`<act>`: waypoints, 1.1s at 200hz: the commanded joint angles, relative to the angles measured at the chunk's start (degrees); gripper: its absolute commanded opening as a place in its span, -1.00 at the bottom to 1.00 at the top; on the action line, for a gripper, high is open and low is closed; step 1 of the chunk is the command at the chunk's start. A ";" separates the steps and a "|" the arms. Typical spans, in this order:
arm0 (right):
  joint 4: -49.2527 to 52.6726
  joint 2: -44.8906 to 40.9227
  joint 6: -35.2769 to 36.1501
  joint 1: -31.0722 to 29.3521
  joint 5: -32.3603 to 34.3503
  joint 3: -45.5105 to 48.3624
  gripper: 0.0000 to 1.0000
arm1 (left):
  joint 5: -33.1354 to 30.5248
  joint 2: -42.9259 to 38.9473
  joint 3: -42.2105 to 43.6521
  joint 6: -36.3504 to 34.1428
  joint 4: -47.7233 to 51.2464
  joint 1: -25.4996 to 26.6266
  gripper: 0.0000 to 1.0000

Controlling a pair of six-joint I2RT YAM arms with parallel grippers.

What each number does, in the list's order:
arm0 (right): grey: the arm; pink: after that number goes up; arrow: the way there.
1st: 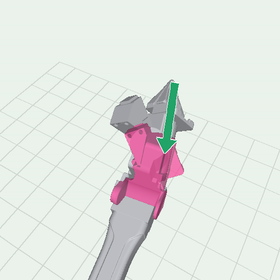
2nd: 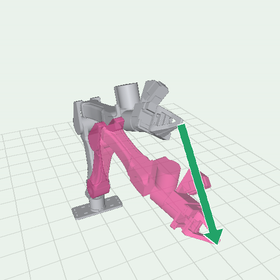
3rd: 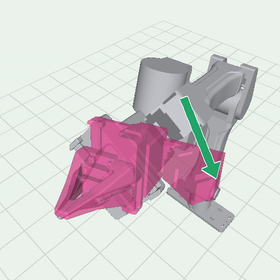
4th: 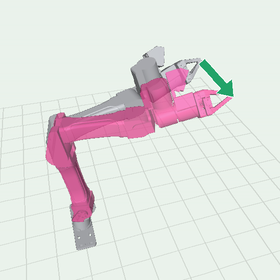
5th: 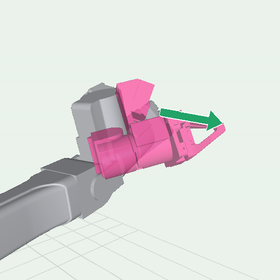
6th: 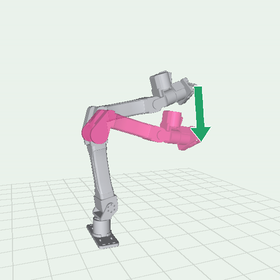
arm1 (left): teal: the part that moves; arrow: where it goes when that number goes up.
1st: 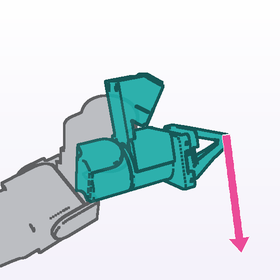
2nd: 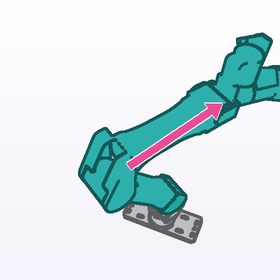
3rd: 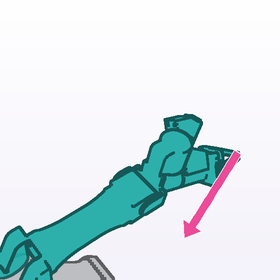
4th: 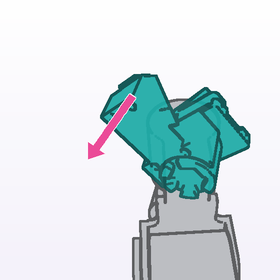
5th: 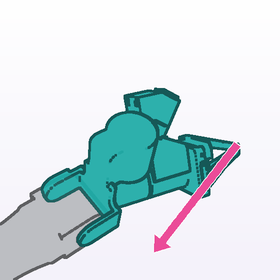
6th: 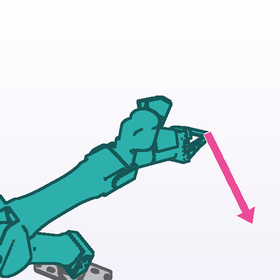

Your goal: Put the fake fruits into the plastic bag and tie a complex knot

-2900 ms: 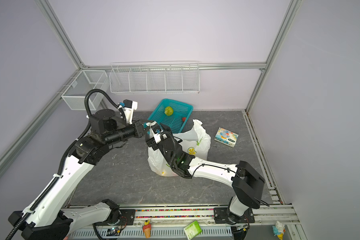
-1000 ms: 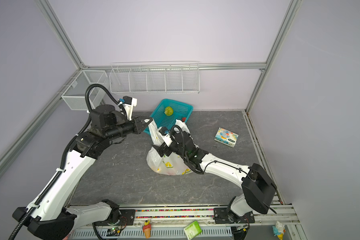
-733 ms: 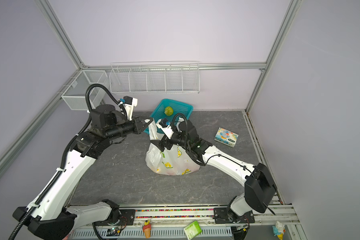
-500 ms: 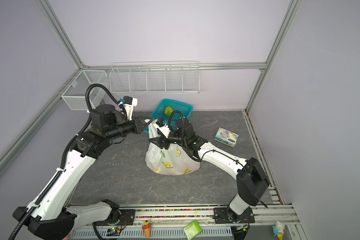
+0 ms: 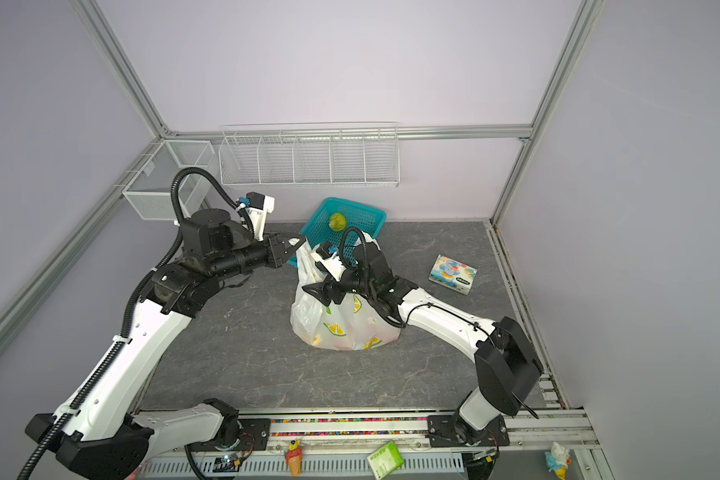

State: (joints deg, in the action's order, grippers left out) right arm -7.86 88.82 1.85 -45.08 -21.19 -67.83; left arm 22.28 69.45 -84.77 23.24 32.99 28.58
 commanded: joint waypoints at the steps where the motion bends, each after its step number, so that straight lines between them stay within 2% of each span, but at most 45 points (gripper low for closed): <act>1: 6.11 -5.69 2.07 -0.03 4.73 -0.46 0.95 | -0.67 0.32 -1.36 -1.07 -0.74 -0.33 -1.00; 6: 7.27 -6.66 2.41 -0.09 5.37 -0.45 1.00 | -0.69 0.33 -1.32 -1.10 -0.67 -0.35 -1.00; 61: 19.77 -14.08 3.87 -0.23 7.62 -5.26 0.88 | -1.27 0.25 -0.91 -1.59 -0.22 -0.41 -1.00; 105: 26.27 -17.09 1.16 -0.18 6.18 -10.85 0.86 | -1.54 0.38 -0.75 -1.76 -0.05 -0.45 -1.00; 180: 33.37 -26.41 -2.30 0.19 5.79 -11.71 0.83 | -1.37 0.51 -0.66 -1.69 -0.17 -0.45 -1.00; 199: 35.17 -27.65 -3.17 0.27 8.70 -13.08 0.83 | -1.38 0.52 -0.63 -1.79 -0.08 -0.45 -1.00; 220: 38.44 -28.54 -1.72 0.60 15.27 -14.13 0.83 | -1.38 0.54 -0.55 -1.65 -0.03 -0.45 -1.00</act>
State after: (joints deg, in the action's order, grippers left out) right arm 26.20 61.47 -0.05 -44.99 -12.58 -80.16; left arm 21.02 69.80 -84.77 22.20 32.93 28.49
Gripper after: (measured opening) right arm 0.914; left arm 0.047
